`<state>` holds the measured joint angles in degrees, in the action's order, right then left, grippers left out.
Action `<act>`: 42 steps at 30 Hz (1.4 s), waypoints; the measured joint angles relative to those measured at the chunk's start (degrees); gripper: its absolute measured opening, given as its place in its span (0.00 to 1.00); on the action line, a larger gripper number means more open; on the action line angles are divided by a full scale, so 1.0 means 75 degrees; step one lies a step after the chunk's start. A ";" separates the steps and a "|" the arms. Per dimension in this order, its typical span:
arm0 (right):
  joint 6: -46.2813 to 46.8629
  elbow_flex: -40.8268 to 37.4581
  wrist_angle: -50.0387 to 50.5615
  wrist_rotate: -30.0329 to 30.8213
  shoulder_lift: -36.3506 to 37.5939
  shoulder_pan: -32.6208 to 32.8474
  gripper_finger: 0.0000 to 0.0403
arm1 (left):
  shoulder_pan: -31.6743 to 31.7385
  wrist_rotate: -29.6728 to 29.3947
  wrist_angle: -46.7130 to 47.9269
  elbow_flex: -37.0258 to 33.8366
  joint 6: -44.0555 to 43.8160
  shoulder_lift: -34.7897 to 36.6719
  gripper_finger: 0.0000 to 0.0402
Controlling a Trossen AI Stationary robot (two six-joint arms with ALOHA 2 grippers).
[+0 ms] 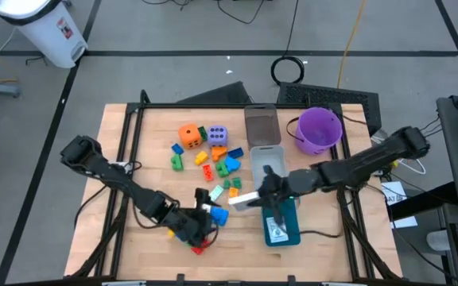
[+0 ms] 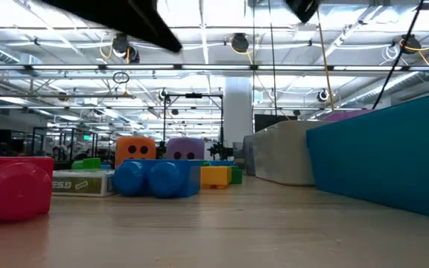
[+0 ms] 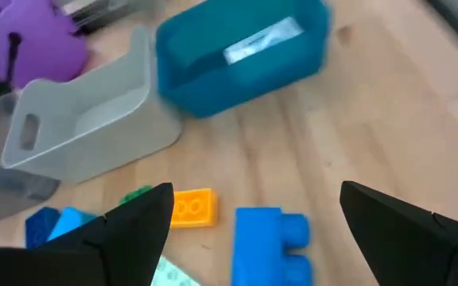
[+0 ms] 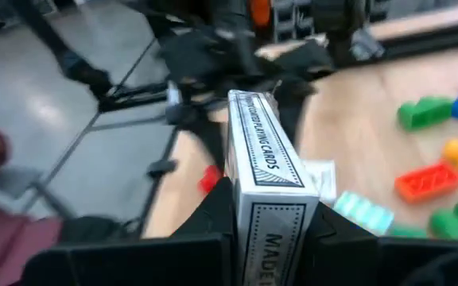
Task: Pick & Place Toys
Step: Put the black deck of cards into the blue bin
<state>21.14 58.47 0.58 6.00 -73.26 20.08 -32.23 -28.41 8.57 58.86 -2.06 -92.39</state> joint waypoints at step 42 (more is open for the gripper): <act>-0.1176 0.2015 0.5943 -0.2983 -0.2830 0.1060 0.09 | 0.1895 0.1569 -0.4026 -0.3927 0.0633 0.4586 0.91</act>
<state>12.32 73.58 45.15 -16.37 -94.49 28.03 -18.02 -16.64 -21.63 29.41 2.69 -58.00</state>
